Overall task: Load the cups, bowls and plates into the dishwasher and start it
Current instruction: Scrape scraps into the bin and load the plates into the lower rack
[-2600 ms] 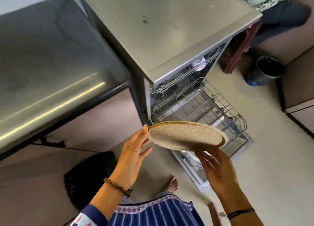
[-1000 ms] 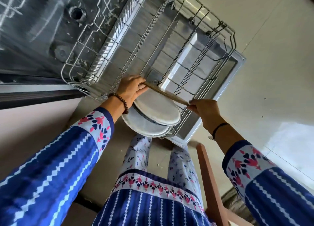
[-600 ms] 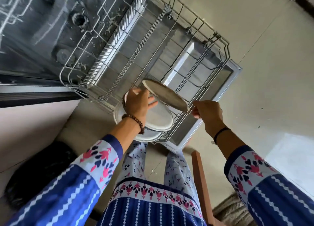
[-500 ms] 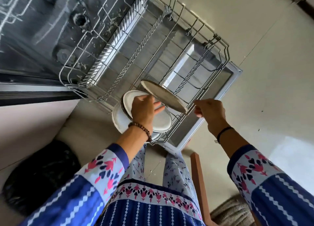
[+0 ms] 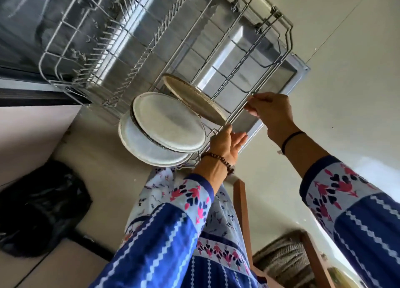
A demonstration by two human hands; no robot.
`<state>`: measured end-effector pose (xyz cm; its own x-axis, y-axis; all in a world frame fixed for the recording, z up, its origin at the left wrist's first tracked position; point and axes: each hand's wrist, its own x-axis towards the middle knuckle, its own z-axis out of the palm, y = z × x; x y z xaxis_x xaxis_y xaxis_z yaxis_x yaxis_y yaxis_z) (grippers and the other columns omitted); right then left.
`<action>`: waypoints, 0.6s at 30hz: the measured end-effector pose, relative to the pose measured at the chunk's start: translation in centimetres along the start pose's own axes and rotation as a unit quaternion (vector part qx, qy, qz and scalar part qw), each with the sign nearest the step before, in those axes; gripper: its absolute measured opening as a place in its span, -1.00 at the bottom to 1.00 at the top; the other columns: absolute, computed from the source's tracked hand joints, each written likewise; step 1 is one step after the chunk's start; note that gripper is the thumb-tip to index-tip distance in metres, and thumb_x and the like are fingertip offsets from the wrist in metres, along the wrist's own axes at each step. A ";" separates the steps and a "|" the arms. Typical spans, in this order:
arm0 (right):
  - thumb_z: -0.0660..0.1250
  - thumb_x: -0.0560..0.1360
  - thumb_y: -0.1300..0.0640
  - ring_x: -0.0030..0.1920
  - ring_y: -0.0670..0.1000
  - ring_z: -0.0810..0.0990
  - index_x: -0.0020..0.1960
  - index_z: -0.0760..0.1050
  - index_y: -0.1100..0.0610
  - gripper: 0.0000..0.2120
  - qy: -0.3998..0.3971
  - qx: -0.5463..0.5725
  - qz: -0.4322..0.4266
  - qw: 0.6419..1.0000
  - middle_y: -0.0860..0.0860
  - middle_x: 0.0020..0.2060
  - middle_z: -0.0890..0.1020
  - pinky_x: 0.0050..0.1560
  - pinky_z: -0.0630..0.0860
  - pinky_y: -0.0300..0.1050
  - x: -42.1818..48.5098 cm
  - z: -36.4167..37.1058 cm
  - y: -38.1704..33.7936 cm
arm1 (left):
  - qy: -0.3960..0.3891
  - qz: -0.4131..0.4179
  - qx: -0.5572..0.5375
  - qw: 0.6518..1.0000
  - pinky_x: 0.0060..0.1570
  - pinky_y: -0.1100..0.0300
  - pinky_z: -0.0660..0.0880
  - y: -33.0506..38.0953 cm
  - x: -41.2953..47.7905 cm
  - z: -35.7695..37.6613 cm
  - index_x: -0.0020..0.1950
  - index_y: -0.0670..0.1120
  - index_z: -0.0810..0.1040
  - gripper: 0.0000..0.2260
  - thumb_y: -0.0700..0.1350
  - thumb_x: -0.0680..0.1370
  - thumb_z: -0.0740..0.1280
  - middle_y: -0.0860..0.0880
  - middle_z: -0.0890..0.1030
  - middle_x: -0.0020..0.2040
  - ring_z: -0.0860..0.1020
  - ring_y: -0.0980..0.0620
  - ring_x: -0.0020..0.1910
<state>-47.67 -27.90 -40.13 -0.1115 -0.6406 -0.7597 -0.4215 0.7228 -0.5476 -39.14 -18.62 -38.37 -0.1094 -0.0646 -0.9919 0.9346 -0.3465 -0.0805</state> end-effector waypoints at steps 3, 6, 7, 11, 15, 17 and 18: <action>0.52 0.47 0.25 -0.17 0.02 0.75 -0.08 0.66 0.17 -0.94 0.010 0.015 -0.006 1.000 0.11 -0.21 0.73 0.03 0.68 -0.09 -0.2 0.1 -0.2 | -0.024 0.004 -0.108 0.994 -0.12 0.03 0.63 0.3 0.8 0.6 -0.07 -0.27 0.44 -0.87 -0.25 0.65 0.22 -0.22 0.53 -0.12 0.58 -0.13 -0.15; 0.51 0.48 0.25 -0.18 0.01 0.75 0.02 0.67 0.24 -0.87 0.011 0.016 -0.010 1.000 0.11 -0.20 0.73 0.02 0.67 -0.11 -0.4 0.0 -0.2 | -0.047 -0.023 -0.154 0.987 -0.45 0.09 0.62 0.5 0.8 0.5 0.07 -0.31 0.49 -0.85 -0.25 0.66 0.18 -0.24 0.59 -0.03 0.61 -0.14 -0.17; 0.50 0.48 0.25 -0.17 0.01 0.75 0.03 0.67 0.25 -0.86 0.010 0.010 -0.013 1.000 0.11 -0.19 0.74 0.03 0.67 -0.11 -0.4 0.0 -0.3 | -0.049 -0.029 -0.159 0.986 -0.46 0.11 0.62 0.6 0.9 0.4 0.10 -0.32 0.50 -0.83 -0.24 0.66 0.18 -0.23 0.61 -0.01 0.62 -0.14 -0.19; 0.45 0.53 0.25 -0.16 0.01 0.75 0.08 0.66 0.27 -0.85 0.007 -0.004 -0.024 1.000 0.14 -0.16 0.74 0.04 0.67 -0.12 -0.3 0.4 -0.6 | -0.061 -0.036 -0.151 0.986 -0.39 0.19 0.63 1.1 0.8 -0.1 0.23 -0.30 0.50 -0.78 -0.22 0.66 0.19 -0.20 0.61 0.12 0.66 -0.06 -0.29; 0.44 0.53 0.27 -0.15 0.03 0.76 0.05 0.67 0.26 -0.88 -0.013 -0.007 -0.034 0.999 0.11 -0.21 0.74 0.10 0.66 -0.04 0.3 2.1 -1.5 | -0.061 -0.023 -0.158 0.985 -0.37 0.23 0.62 2.8 0.6 -0.4 0.31 -0.28 0.49 -0.73 -0.19 0.66 0.21 -0.18 0.60 0.22 0.64 -0.01 -0.18; 0.46 0.52 0.27 -0.15 0.03 0.76 0.00 0.67 0.23 -0.92 -0.016 0.001 -0.033 0.999 0.09 -0.24 0.74 0.11 0.66 -0.02 0.5 3.2 -2.3 | -0.064 -0.016 -0.166 0.984 -0.40 0.24 0.62 4.3 0.2 -0.6 0.29 -0.29 0.50 -0.73 -0.19 0.66 0.20 -0.18 0.60 0.24 0.63 -0.01 -0.18; 0.46 0.51 0.27 -0.14 0.04 0.76 0.00 0.67 0.22 -0.93 -0.018 0.007 -0.032 0.999 0.08 -0.24 0.75 0.12 0.65 -0.03 0.5 3.8 -2.7 | -0.069 -0.013 -0.171 0.983 -0.40 0.24 0.61 5.1 0.0 -0.8 0.27 -0.29 0.50 -0.75 -0.19 0.66 0.20 -0.18 0.61 0.22 0.63 -0.01 -0.18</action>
<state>-43.17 -29.24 -40.36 -0.0529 -0.6765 -0.7345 -0.4139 0.6842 -0.6004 -34.15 -19.65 -38.81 -0.1570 -0.1939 -0.9684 0.9875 -0.0170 -0.1567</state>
